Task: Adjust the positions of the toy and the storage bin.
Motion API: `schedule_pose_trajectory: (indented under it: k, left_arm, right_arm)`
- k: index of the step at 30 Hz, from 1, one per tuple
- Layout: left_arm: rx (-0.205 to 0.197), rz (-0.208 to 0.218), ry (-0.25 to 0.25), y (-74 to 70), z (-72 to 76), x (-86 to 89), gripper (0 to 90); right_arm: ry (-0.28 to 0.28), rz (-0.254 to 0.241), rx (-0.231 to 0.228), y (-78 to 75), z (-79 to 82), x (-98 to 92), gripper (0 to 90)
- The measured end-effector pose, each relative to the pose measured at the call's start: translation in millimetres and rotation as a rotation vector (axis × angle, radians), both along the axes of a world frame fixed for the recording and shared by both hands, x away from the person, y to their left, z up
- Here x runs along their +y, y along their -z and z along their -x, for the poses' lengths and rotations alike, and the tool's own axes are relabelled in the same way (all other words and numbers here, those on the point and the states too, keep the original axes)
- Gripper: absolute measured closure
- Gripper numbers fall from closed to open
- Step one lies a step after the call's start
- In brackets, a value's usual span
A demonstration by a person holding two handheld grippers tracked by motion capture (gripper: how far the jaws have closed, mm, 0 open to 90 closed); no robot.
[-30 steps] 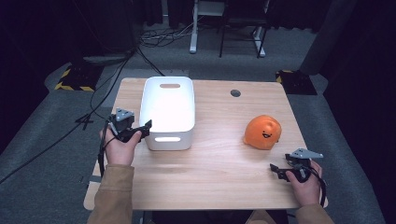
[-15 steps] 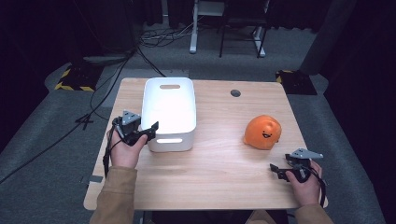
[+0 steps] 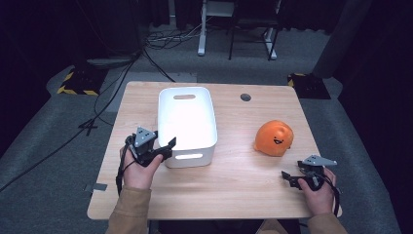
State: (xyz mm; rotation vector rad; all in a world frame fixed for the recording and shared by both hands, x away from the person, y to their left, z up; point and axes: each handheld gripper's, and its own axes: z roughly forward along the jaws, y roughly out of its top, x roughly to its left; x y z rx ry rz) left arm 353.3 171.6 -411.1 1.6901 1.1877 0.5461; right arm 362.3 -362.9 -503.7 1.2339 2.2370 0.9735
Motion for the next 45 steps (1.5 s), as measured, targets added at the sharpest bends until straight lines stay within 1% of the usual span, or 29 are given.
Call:
schedule_pose_trajectory:
  k: [1,4,5,6,7,8,9,10,14,17,18,19,23,30,33,34,37,42,43,45]
  left_arm:
    - [-0.002,-0.010,0.006,-0.8,2.1,-1.9,30.4]
    - [-0.002,-0.016,0.026,-1.2,7.7,-9.6,29.5]
    - [-0.006,-0.026,0.028,-1.5,8.5,-10.8,28.6]
    - [-0.003,-0.015,0.032,-1.3,10.0,-14.0,28.2]
    - [-0.003,-0.031,0.041,-1.8,11.3,-15.3,27.6]
    - [-0.002,-0.022,0.046,-1.5,12.6,-18.4,26.3]
    - [-0.002,-0.030,0.048,-1.7,13.8,-20.1,26.3]
    - [0.001,-0.022,0.056,-1.5,15.3,-22.7,25.8]
    - [0.002,-0.031,0.080,-1.4,21.5,-30.5,24.5]
    - [0.009,-0.027,0.091,-1.7,27.0,-36.9,24.3]
    - [0.013,-0.036,0.100,-2.2,28.6,-38.2,24.2]
    - [0.011,-0.034,0.101,-2.1,29.8,-40.0,24.1]
    - [0.013,-0.045,0.130,-2.7,36.0,-47.3,23.1]
    - [0.014,-0.075,0.163,-4.3,49.6,-61.1,21.9]
    - [0.013,-0.067,0.179,-3.8,56.7,-66.5,21.9]
    - [0.008,-0.061,0.177,-3.2,57.9,-67.7,21.9]
    - [0.008,-0.059,0.196,-3.1,66.0,-71.9,21.9]
    - [0.005,-0.066,0.231,-3.3,77.6,-79.7,21.8]
    - [0.010,-0.068,0.237,-3.7,79.9,-81.2,21.8]
    - [0.005,-0.073,0.241,-3.8,83.9,-84.7,21.8]
  right_arm:
    - [0.000,-0.001,-0.002,0.1,0.2,0.2,13.2]
    - [0.001,0.001,-0.001,-0.1,0.5,0.4,13.4]
    - [0.002,-0.002,-0.002,0.0,0.6,0.6,13.4]
    - [0.003,-0.002,-0.003,0.1,0.6,0.6,13.4]
    - [0.001,0.002,-0.003,0.1,0.5,0.3,13.5]
    - [0.001,0.000,-0.004,0.1,0.7,0.4,13.7]
    - [0.001,0.000,-0.004,0.1,0.7,0.4,13.7]
    - [0.001,0.001,-0.004,0.0,0.8,0.4,13.7]
    - [0.001,0.001,-0.004,0.0,0.8,0.5,13.8]
    - [0.001,0.001,-0.004,0.0,0.9,0.5,14.0]
    - [0.002,-0.001,-0.003,-0.1,1.1,0.7,14.2]
    - [0.001,-0.001,-0.003,-0.1,1.1,0.7,14.4]
    - [0.003,-0.006,-0.003,-0.2,1.3,1.0,14.6]
    - [0.000,-0.003,-0.004,-0.1,1.2,0.7,14.6]
    - [0.002,-0.006,-0.003,-0.1,1.3,0.9,14.6]
    - [0.001,-0.005,-0.004,-0.1,1.2,0.7,14.6]
    - [0.003,-0.006,-0.003,-0.2,1.3,1.0,14.6]
    - [0.003,-0.007,-0.003,-0.2,1.3,1.0,14.6]
    - [0.003,-0.007,-0.003,-0.2,1.3,1.0,14.6]
    - [0.003,-0.006,-0.002,-0.2,1.3,1.0,14.6]
